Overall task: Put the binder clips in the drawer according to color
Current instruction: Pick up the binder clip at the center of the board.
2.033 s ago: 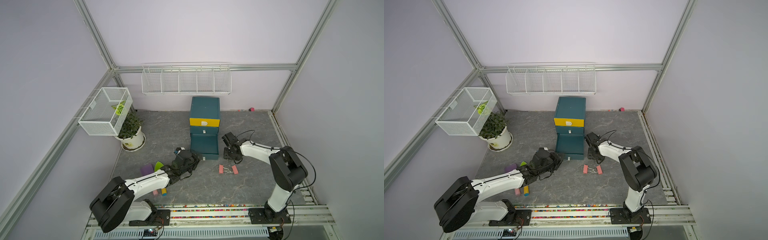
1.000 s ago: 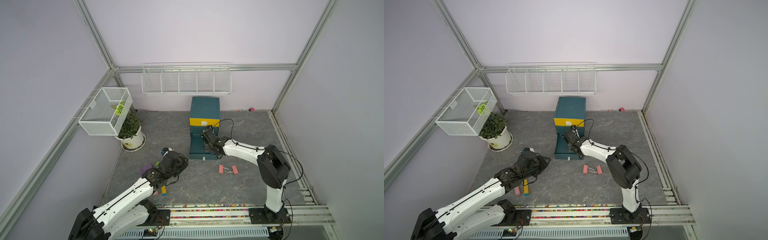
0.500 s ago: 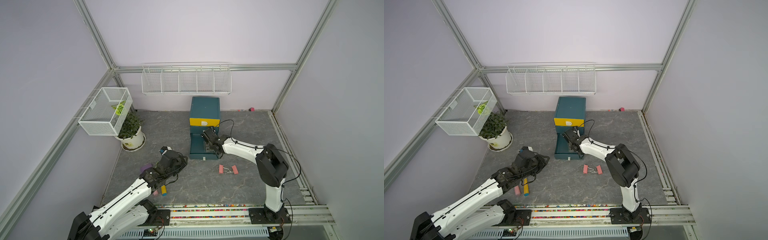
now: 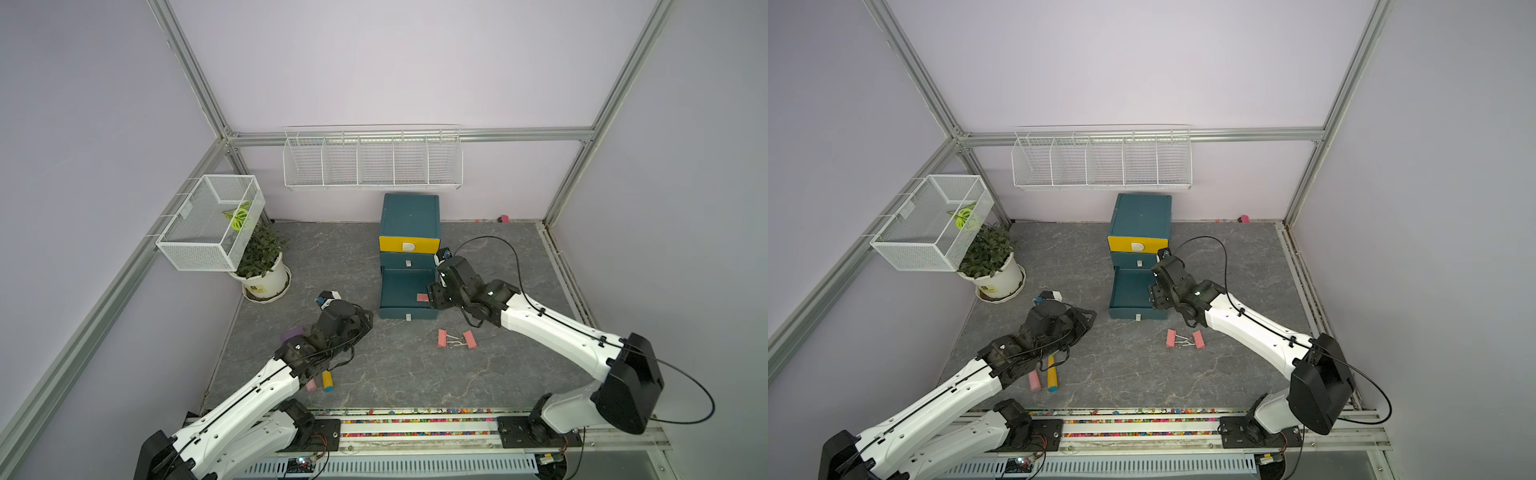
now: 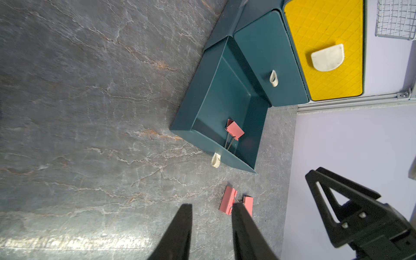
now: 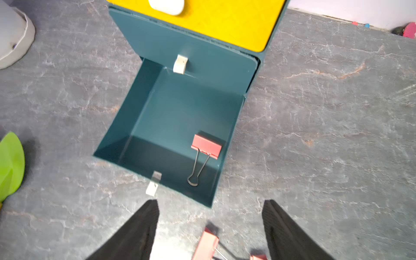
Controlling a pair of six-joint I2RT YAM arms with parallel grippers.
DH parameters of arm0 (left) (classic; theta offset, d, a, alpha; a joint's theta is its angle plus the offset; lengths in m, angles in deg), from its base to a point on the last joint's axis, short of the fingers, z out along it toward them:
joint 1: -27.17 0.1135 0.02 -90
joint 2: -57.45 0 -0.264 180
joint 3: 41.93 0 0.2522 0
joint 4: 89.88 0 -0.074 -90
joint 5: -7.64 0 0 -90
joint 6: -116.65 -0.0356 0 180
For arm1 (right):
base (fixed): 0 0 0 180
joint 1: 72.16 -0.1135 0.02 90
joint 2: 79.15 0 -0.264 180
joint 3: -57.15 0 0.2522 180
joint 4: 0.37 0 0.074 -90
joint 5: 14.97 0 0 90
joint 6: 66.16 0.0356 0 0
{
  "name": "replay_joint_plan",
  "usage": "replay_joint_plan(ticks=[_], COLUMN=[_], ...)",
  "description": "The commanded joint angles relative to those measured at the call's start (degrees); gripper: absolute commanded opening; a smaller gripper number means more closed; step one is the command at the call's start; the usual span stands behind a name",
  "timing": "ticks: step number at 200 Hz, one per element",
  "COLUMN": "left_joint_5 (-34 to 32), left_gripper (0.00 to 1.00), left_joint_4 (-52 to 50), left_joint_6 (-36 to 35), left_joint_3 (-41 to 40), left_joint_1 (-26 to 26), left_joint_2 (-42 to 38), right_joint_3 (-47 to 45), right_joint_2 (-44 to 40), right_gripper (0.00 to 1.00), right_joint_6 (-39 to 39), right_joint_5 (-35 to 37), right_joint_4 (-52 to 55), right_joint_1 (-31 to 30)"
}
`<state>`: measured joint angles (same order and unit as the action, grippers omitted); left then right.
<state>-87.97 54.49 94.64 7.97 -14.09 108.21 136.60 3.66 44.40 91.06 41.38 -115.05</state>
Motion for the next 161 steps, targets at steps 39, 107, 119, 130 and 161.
replay_joint_plan(ticks=[39,107,119,130,161], left_joint_5=[0.44,4.22,5.51,6.69,9.87], left_gripper=[0.36,0.36,0.36,0.36,0.36], left_joint_4=[0.22,2.68,3.46,3.96,4.54], left_joint_6=[-3.56,-7.21,-7.62,-8.17,-9.92], left_joint_3=[3.25,4.37,4.37,4.32,4.01], left_joint_1=[1.03,3.58,4.61,5.59,8.47], left_joint_2=[-1.09,-0.68,-0.53,-0.8,-1.88], right_joint_3=[-16.64,-15.3,-14.27,-13.97,-14.28], right_joint_2=[-15.74,-10.04,-6.65,-4.35,-1.2], right_gripper=[0.92,0.92,0.93,0.93,0.96], right_joint_6=[-26.93,-42.17,-43.5,-44.65,-49.51], right_joint_5=[-20.7,-17.53,-18.05,-17.74,-19.88], right_joint_4=[2.35,10.09,11.09,10.91,9.06], right_joint_1=[-0.82,-1.22,-1.31,-1.33,-0.05])
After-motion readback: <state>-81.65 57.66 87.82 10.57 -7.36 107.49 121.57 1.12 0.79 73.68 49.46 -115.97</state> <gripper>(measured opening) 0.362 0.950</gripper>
